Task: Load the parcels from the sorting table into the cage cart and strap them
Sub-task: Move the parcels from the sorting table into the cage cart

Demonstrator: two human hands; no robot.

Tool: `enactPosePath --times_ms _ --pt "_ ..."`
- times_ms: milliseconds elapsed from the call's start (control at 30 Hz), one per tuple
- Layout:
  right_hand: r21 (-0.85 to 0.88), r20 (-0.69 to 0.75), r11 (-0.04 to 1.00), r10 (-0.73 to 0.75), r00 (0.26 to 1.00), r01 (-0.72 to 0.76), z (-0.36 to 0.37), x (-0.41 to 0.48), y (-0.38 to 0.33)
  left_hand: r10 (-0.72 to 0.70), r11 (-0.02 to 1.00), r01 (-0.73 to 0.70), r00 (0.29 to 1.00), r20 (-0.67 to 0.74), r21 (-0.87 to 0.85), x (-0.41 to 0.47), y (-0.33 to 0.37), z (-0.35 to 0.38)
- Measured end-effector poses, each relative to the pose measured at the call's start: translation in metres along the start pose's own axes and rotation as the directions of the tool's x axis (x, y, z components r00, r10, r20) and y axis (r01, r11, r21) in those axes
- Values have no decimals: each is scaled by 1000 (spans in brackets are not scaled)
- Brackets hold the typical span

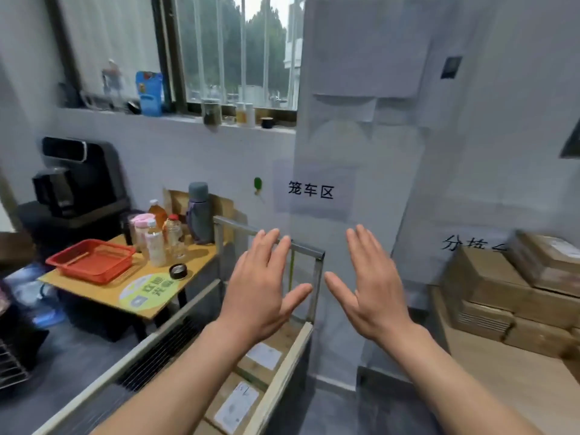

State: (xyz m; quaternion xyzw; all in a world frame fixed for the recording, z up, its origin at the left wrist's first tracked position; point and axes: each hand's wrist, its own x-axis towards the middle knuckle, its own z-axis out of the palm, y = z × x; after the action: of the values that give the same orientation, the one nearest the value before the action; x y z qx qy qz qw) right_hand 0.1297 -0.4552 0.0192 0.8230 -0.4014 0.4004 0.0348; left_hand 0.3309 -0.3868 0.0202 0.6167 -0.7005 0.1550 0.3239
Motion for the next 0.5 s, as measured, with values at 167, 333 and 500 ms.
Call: enactPosePath --times_ms 167,333,500 --pt "-155 -105 983 84 991 -99 -88 -5 110 150 981 -154 988 -47 -113 79 115 55" --pt "-288 -196 935 156 968 -209 -164 -35 198 258 932 -266 964 -65 -245 126 219 108" --pt "-368 -275 861 260 926 -351 -224 -81 267 403 857 -400 913 -62 -326 150 312 158"
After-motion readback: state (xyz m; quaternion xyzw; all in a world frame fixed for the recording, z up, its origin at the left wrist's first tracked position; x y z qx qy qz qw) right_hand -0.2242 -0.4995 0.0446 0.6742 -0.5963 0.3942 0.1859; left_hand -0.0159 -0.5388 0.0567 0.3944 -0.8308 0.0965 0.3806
